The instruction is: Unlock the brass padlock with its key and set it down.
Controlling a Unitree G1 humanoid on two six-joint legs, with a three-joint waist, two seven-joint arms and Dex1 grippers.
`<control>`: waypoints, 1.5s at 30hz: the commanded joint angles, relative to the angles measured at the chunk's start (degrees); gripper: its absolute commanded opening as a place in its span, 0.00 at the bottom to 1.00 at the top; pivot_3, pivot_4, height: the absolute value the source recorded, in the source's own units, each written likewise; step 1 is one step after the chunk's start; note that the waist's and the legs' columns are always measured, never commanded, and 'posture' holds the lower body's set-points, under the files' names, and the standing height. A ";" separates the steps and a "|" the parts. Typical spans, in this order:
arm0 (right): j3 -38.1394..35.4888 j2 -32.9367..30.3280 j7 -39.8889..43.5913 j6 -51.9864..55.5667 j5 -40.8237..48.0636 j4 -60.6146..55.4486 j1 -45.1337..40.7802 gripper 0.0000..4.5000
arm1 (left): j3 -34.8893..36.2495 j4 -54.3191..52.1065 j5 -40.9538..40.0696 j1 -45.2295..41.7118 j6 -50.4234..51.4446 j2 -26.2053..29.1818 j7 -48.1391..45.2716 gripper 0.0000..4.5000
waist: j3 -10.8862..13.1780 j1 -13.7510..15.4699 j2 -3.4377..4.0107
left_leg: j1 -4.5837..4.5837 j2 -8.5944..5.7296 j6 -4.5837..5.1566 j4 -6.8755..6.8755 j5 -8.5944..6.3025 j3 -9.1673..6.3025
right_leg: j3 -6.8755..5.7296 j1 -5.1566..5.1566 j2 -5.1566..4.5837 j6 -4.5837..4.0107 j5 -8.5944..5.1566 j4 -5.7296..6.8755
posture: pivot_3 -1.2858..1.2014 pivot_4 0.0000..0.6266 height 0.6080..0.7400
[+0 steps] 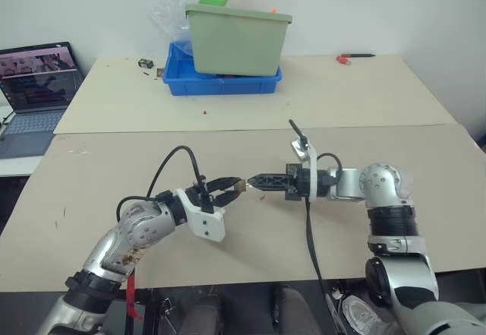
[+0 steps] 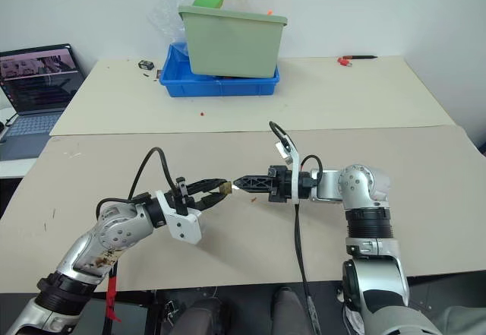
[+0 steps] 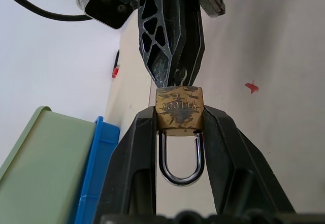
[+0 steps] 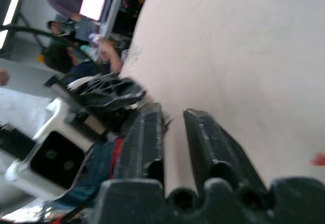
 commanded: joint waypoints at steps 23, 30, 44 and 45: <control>7.80 -11.76 18.63 -10.12 2.43 -18.04 7.58 1.00 | 0.96 -3.50 -1.97 -0.67 -0.80 -0.34 0.71 0.18 | 0.00 0.04 -0.01 | 0.03 0.04 0.02 0.07 -0.01 0.04 | 0.01 0.06 0.01 0.02 -0.01 -0.05 | 0.52 0.24 1.00; 10.04 -9.20 16.57 -12.08 -1.57 -12.16 4.00 1.00 | 1.07 -3.52 -2.04 -0.61 -0.31 -0.39 0.65 0.18 | 0.00 0.15 -0.01 | 0.01 0.01 0.02 0.10 -0.01 0.01 | 0.00 0.05 0.00 0.02 -0.01 -0.04 | 0.52 0.24 1.00; 11.20 -5.78 15.42 -11.75 -3.61 -8.62 -0.83 1.00 | 1.19 -3.91 -2.41 -0.36 -0.02 -0.27 0.44 0.18 | 0.00 0.10 0.00 | 0.00 0.02 0.02 0.09 -0.02 0.00 | 0.00 0.03 0.00 0.01 -0.01 -0.03 | 0.52 0.24 1.00; 11.27 -5.61 15.35 -11.85 -3.78 -8.48 -0.87 1.00 | 1.17 -3.90 -2.39 -0.37 -0.06 -0.26 0.43 0.18 | 0.00 0.10 0.00 | 0.00 0.02 0.02 0.09 -0.02 -0.01 | -0.01 0.03 0.00 0.01 -0.01 -0.03 | 0.52 0.24 1.00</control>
